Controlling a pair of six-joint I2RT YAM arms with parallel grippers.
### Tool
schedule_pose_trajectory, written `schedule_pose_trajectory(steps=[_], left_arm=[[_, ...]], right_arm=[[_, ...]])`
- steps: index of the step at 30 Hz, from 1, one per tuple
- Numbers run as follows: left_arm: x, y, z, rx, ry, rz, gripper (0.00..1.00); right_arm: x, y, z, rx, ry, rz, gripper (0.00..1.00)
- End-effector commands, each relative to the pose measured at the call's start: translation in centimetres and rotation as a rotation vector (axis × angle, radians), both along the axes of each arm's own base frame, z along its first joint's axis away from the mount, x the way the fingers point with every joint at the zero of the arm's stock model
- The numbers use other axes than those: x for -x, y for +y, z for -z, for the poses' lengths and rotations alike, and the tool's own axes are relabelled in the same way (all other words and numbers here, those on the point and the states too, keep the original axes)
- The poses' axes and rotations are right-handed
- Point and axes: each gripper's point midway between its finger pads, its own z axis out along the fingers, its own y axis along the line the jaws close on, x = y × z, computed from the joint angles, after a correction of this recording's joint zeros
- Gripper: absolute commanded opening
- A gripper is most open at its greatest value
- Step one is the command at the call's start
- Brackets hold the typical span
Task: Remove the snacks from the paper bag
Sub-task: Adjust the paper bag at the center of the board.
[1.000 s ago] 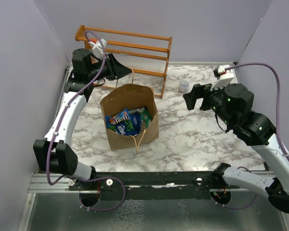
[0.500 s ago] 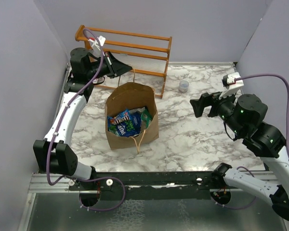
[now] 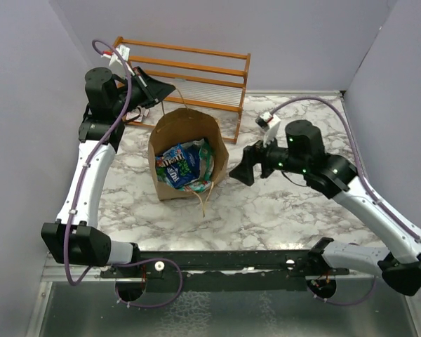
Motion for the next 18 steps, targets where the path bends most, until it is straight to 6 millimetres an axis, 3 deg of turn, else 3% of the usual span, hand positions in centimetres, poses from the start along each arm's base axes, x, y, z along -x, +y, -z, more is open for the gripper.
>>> schedule_pose_trajectory(steps=[1, 5, 10, 18], left_arm=[[1.2, 1.9, -4.6, 0.024, -0.122, -0.110, 0.00], [2.3, 2.3, -4.4, 0.018, -0.126, -0.124, 0.00], [3.9, 2.5, -4.5, 0.027, -0.129, -0.130, 0.00], [6.0, 2.3, -5.4, 0.046, -0.148, -0.109, 0.00]], right_arm=[[2.4, 4.0, 1.4, -0.106, 0.214, -0.192, 0.99], [4.1, 5.7, 1.7, -0.207, 0.349, -0.268, 0.99], [4.0, 5.8, 2.3, -0.289, 0.450, -0.182, 0.99], [6.6, 6.2, 4.2, -0.430, 0.607, -0.246, 0.99]])
